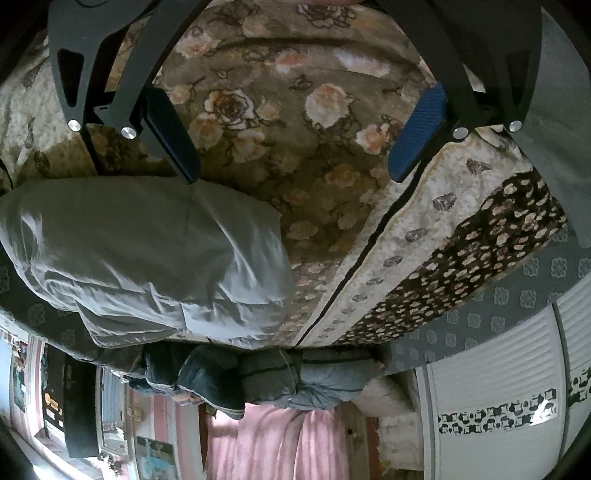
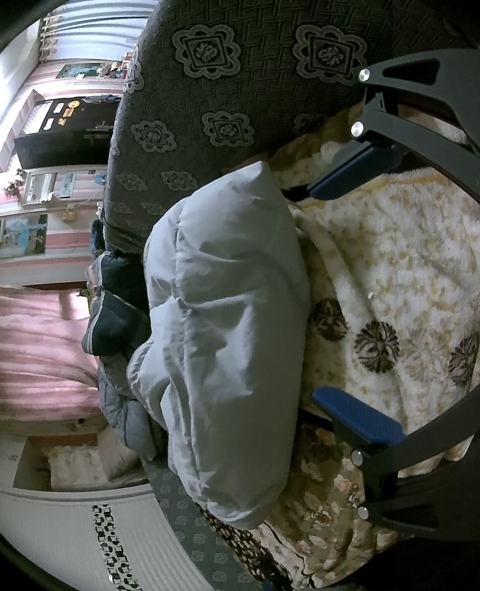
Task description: Fold large clothes
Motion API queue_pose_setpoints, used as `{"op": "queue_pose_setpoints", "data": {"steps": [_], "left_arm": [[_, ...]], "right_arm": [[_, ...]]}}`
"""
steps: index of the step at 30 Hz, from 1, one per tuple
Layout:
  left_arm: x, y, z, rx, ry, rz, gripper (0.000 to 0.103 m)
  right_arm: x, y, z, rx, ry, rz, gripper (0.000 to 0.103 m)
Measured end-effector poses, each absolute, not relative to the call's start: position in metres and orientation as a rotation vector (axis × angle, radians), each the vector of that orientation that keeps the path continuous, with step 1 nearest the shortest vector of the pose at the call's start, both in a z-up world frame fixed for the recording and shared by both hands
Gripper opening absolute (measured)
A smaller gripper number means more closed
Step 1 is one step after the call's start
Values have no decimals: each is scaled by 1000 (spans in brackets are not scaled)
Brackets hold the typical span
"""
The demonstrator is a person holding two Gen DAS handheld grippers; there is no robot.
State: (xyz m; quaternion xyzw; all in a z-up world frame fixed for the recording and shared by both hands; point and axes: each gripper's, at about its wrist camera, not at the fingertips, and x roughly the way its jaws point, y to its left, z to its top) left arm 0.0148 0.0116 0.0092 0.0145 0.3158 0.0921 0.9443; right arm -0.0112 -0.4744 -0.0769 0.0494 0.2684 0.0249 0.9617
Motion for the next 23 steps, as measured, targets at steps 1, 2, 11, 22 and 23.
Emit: {"op": "queue_pose_setpoints", "data": {"steps": [1,2,11,22,23], "left_arm": [[15,12,9,29,644,189,100],[15,12,9,31,644,189,100],[13,7,12,46,630,182,100],[14,11,10,15,634,156,100],[13,11,10,14,634,164,100]], "right_arm": [[-11,-474,-77,98,545,50,101],[-11,-474,-78,96,546,48,101],[-10,-474,-79,104,547,49,101],[-10,-474,-79,103,548,48,101],[-10,-474,-79,103,548,48,101]]}}
